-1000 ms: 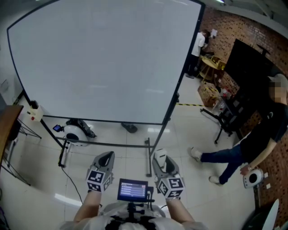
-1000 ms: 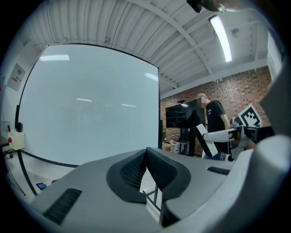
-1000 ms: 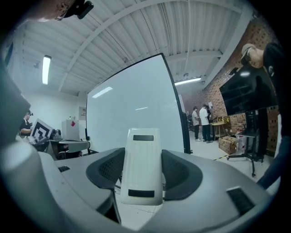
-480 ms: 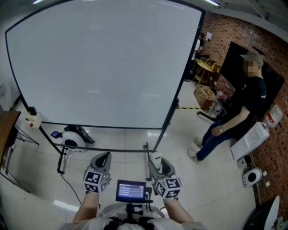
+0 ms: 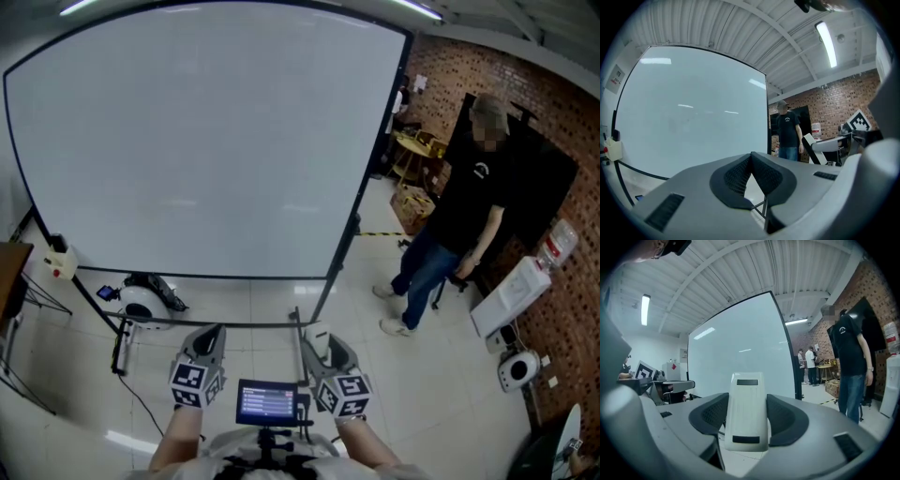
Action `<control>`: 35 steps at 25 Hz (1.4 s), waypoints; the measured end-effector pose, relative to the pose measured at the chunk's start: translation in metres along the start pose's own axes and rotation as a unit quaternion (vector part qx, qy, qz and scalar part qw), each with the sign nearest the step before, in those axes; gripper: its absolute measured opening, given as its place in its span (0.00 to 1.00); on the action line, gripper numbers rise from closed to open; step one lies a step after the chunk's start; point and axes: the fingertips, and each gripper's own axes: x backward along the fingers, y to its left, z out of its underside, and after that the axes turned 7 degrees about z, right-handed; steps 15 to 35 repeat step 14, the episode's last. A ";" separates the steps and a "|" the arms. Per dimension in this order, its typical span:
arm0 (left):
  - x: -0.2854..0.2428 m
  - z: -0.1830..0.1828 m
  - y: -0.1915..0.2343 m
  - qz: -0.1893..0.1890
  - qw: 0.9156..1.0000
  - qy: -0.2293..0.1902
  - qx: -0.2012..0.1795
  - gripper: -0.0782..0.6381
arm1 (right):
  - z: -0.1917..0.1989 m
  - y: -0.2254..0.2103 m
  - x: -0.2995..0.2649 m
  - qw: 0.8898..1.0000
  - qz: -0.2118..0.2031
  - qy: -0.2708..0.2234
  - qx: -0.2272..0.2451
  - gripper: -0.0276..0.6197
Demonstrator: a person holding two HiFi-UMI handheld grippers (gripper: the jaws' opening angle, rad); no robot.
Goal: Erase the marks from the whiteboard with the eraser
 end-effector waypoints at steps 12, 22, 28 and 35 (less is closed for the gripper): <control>-0.002 -0.004 0.003 -0.001 1.000 -0.004 -0.001 0.10 | -0.005 0.001 -0.005 1.000 0.000 -0.008 -0.002 0.45; -0.004 -0.003 0.003 0.000 1.000 -0.003 0.000 0.10 | -0.006 0.000 -0.007 1.000 0.001 -0.008 -0.001 0.45; -0.004 -0.003 0.003 0.000 1.000 -0.003 0.000 0.10 | -0.006 0.000 -0.007 1.000 0.001 -0.008 -0.001 0.45; -0.004 -0.003 0.003 0.000 1.000 -0.003 0.000 0.10 | -0.006 0.000 -0.007 1.000 0.001 -0.008 -0.001 0.45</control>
